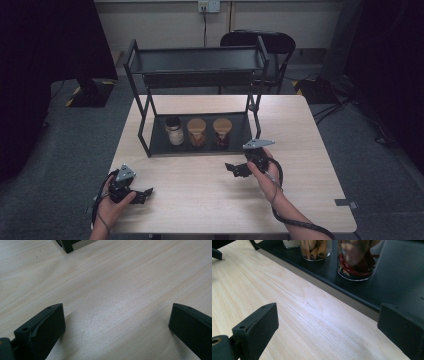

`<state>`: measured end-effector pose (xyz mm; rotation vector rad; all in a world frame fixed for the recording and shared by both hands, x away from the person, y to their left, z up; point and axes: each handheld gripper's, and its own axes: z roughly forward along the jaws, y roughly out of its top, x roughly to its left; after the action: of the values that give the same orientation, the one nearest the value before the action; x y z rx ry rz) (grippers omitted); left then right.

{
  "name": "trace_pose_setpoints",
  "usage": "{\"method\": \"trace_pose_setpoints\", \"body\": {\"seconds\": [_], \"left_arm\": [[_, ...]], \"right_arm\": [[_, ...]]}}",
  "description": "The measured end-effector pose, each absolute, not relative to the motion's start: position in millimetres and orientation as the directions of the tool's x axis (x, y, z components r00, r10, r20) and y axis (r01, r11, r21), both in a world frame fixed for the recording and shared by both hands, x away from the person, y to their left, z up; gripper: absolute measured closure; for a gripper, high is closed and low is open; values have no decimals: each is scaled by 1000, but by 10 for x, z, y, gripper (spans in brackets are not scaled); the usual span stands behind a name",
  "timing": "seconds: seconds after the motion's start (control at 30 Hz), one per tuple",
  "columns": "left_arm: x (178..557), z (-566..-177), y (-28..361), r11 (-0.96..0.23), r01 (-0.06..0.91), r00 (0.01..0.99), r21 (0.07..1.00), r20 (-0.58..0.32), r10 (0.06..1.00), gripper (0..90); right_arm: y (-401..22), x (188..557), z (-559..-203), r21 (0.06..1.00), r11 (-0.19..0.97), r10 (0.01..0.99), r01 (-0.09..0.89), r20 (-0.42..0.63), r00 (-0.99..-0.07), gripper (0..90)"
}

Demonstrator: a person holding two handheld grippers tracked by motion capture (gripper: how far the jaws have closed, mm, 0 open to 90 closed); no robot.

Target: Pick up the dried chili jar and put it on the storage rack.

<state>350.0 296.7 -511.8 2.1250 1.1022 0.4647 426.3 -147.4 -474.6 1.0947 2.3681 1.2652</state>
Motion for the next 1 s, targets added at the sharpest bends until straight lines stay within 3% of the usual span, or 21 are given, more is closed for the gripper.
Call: {"method": "trace_pose_setpoints", "body": {"seconds": [1.0], "left_arm": [[3500, -5118, 2967, -403, 571, 576, 715, 1, 818, 2]], "right_arm": [[-1761, 4144, -4767, 796, 359, 697, 487, 119, -708, 23]]}}
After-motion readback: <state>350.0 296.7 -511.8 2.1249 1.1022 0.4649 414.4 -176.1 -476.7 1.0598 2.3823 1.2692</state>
